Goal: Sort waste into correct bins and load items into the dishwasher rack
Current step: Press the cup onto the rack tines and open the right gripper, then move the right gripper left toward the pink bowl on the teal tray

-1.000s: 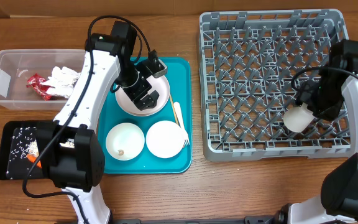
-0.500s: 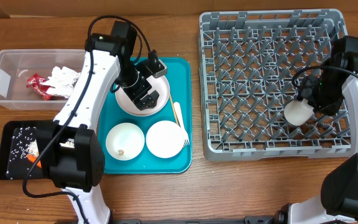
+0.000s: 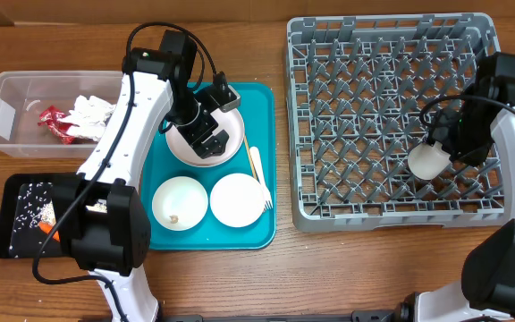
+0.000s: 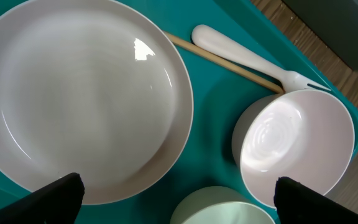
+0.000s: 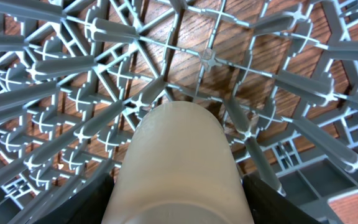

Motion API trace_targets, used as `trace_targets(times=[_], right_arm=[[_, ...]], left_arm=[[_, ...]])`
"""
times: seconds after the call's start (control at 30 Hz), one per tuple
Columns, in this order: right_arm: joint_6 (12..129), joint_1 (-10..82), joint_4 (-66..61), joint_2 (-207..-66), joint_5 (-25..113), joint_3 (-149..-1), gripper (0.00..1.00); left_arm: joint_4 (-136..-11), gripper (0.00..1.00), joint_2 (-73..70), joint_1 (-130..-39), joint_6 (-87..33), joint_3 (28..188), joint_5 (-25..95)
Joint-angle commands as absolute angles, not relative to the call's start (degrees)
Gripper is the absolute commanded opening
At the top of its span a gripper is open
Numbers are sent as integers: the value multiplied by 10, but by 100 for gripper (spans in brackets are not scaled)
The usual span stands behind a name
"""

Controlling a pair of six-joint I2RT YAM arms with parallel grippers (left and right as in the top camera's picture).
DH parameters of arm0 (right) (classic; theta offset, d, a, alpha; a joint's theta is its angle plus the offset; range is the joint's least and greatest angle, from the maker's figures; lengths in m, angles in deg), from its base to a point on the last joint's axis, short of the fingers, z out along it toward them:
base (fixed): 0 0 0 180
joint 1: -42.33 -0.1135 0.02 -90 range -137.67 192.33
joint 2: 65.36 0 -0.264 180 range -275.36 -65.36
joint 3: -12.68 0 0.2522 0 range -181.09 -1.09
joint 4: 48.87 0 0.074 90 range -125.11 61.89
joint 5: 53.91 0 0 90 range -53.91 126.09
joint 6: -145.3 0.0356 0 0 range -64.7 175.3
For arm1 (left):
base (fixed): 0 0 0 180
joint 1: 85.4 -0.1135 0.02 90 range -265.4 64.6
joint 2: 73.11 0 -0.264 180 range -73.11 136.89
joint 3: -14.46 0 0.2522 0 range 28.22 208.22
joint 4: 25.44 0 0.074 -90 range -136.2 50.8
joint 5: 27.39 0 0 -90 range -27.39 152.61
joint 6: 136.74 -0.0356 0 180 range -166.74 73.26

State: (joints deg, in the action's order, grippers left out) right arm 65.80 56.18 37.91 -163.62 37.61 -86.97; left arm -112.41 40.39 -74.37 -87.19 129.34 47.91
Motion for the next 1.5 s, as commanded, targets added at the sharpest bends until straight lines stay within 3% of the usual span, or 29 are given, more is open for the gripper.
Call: trace_targets(times=[0.0, 0.2, 0.23, 0.27, 0.3, 0.53, 0.97, 1.23, 1.47], right_arm=[[657, 561, 364, -1636, 379, -859, 5], [657, 561, 363, -1636, 379, -859, 6], [657, 561, 365, -1636, 379, -859, 16], [657, 561, 370, -1636, 379, -859, 32], [657, 561, 372, -1636, 379, -859, 38], [657, 561, 376, -1636, 379, -859, 66], [657, 561, 381, -1636, 379, -859, 70], [657, 561, 385, -1636, 379, -859, 82], [657, 561, 385, -1636, 384, -862, 76]], left_arm=[[-1124, 100, 404, -745, -874, 1299, 480], [-1124, 100, 404, -745, -874, 1299, 480], [-1124, 100, 403, -745, -874, 1299, 480], [-1124, 100, 404, -745, -874, 1299, 480], [-1124, 100, 404, -745, -874, 1299, 480], [-1124, 100, 404, -745, -874, 1299, 480], [-1124, 100, 404, -745, -874, 1299, 480], [-1124, 100, 403, -745, -874, 1299, 480], [-1124, 100, 404, -745, -874, 1299, 480]])
